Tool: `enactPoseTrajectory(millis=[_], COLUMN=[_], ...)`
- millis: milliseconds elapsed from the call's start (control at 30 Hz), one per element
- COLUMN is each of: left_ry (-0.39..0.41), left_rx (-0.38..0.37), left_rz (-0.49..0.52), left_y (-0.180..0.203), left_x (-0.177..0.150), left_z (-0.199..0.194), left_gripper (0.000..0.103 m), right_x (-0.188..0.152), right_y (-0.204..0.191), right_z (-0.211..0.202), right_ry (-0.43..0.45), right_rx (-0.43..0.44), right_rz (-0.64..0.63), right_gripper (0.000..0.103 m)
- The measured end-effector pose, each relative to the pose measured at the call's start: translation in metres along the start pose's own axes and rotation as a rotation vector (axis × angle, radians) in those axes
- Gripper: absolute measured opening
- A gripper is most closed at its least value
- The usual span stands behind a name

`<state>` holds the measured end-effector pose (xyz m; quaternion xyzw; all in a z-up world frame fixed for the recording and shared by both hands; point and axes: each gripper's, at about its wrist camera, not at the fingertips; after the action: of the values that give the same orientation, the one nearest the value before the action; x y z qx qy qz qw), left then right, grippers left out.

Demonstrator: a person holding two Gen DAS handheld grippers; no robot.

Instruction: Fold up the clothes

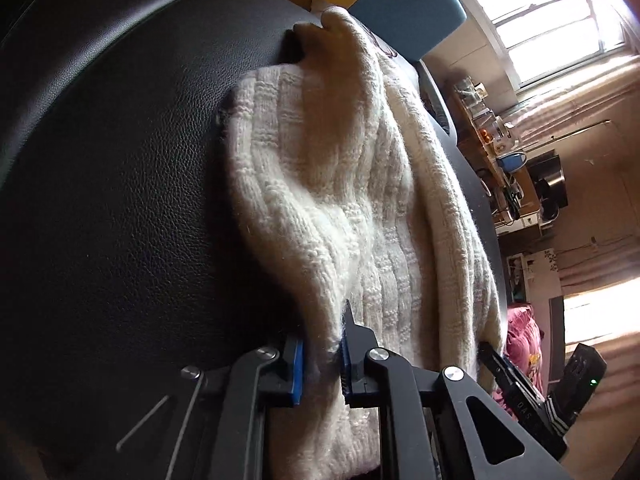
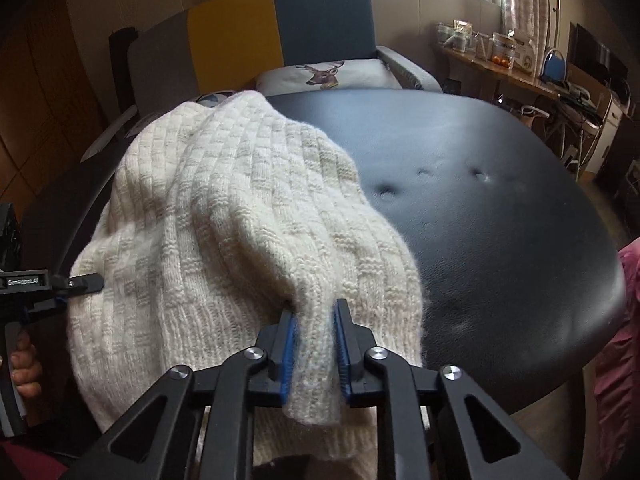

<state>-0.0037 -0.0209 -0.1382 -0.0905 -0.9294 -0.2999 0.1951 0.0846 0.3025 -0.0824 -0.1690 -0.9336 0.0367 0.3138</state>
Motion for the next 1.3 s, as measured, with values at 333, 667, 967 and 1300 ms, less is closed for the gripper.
enactPoseTrajectory(millis=[333, 667, 967, 1300], left_ry=[0.078, 0.102, 0.169, 0.251], left_rx=[-0.056, -0.128, -0.140, -0.118], left_rz=[0.081, -0.033, -0.162, -0.273], left_y=[0.002, -0.019, -0.053, -0.105], left_x=[0.025, 0.006, -0.011, -0.038], left_z=[-0.029, -0.032, -0.054, -0.080], left_gripper=[0.017, 0.032, 0.035, 0.042], right_x=[0.025, 0.021, 0.005, 0.002], right_y=[0.055, -0.029, -0.177, -0.278], right_z=[0.020, -0.008, 0.042, 0.102], right_ry=[-0.028, -0.029, -0.178, -0.192], right_rx=[0.015, 0.270, 0.389, 0.177], right_rz=[0.259, 0.052, -0.191, -0.336], right_gripper=[0.023, 0.032, 0.032, 0.053])
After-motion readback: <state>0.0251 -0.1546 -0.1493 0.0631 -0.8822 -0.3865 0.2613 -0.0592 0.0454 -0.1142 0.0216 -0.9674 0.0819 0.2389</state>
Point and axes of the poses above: each gripper's, at about its wrist camera, not at the fingertips, and z roughly the way its jaws point, y to its right, x to its top, and after that the axes turned 15 degrees about z, right-handed
